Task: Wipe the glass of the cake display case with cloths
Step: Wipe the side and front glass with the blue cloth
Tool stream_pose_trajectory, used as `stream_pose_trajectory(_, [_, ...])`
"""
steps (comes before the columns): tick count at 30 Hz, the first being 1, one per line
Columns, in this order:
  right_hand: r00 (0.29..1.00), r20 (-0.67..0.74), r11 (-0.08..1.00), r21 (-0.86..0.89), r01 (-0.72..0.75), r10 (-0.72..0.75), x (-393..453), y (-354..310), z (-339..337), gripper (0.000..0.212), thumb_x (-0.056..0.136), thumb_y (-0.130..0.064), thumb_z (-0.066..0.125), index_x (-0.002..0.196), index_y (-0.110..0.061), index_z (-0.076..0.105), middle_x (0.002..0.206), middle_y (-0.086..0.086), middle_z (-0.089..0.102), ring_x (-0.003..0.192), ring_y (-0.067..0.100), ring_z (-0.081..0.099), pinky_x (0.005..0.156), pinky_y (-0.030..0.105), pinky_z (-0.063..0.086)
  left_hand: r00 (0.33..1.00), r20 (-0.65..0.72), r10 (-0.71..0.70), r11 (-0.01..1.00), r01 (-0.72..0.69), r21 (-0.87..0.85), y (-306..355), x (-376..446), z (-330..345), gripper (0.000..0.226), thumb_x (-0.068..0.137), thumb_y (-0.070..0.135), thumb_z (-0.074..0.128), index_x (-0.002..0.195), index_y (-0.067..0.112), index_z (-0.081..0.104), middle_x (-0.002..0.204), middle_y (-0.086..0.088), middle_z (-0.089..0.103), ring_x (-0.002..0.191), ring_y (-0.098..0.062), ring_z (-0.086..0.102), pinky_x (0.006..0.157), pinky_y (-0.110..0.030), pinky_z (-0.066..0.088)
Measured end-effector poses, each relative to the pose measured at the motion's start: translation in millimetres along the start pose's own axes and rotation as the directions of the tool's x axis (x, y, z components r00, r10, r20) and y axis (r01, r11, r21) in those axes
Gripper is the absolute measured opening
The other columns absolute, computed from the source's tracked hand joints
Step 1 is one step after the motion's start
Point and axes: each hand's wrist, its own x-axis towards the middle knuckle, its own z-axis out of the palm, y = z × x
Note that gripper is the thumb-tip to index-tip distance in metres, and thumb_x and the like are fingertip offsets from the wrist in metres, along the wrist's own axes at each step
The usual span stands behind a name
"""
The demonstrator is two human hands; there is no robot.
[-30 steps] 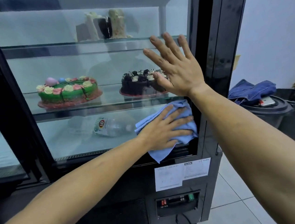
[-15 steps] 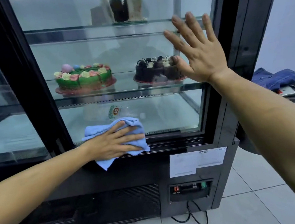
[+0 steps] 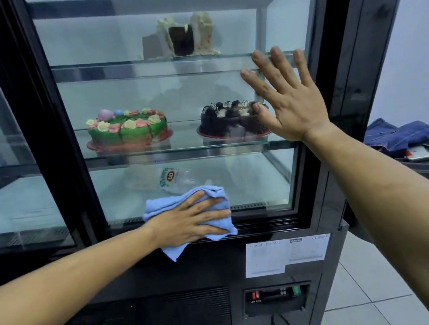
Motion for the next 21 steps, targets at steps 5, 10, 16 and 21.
stream_pose_trajectory(5, [0.998, 0.057, 0.999, 0.043, -0.018, 0.016, 2, -1, -6, 0.061, 0.107, -0.042, 0.037, 0.164, -0.03, 0.019, 0.172, 0.004, 0.017, 0.158, 0.033, 0.014, 0.126, 0.06, 0.011, 0.998, -0.042, 0.052, 0.998, -0.053, -0.03, 14, 113, -10, 0.057, 0.109, 0.043, 0.037, 0.164, 0.034, 0.025, 0.173, -0.002, 0.014, 0.159, -0.035, 0.009, 0.125, -0.06, -0.008])
stream_pose_trajectory(10, [0.986, 0.167, 0.993, 0.114, -0.021, 0.002, 2, 5, -20, 0.06, 0.107, -0.035, 0.032, 0.165, -0.034, 0.015, 0.173, -0.002, 0.006, 0.16, 0.025, 0.0, 0.129, 0.054, 0.004, 0.994, -0.009, 0.106, 0.99, -0.107, -0.087, 16, 167, -21, 0.052, 0.107, 0.046, 0.038, 0.158, 0.041, 0.035, 0.174, 0.001, 0.012, 0.16, -0.035, 0.0, 0.124, -0.059, -0.017])
stream_pose_trajectory(16, [0.981, 0.188, 0.98, 0.201, 0.002, -0.041, 7, 17, -42, 0.059, 0.105, -0.032, 0.033, 0.163, -0.031, 0.026, 0.172, -0.005, 0.015, 0.16, 0.019, 0.008, 0.129, 0.048, 0.01, 0.99, -0.063, 0.13, 0.984, -0.136, -0.113, -8, 189, -28, 0.049, 0.101, 0.05, 0.039, 0.149, 0.046, 0.046, 0.169, 0.007, 0.027, 0.159, -0.03, 0.008, 0.127, -0.059, -0.009])
stream_pose_trajectory(21, [0.949, -0.102, 0.953, 0.077, -0.292, 0.299, 0, 56, -56, 0.059, 0.102, -0.029, 0.039, 0.161, -0.021, 0.035, 0.17, 0.008, 0.022, 0.158, 0.031, 0.017, 0.13, 0.048, 0.006, 0.98, -0.194, 0.05, 0.993, -0.068, -0.091, -50, 203, -41, 0.053, 0.101, 0.052, 0.036, 0.148, 0.037, 0.054, 0.16, 0.006, 0.045, 0.157, -0.033, 0.016, 0.128, -0.056, -0.006])
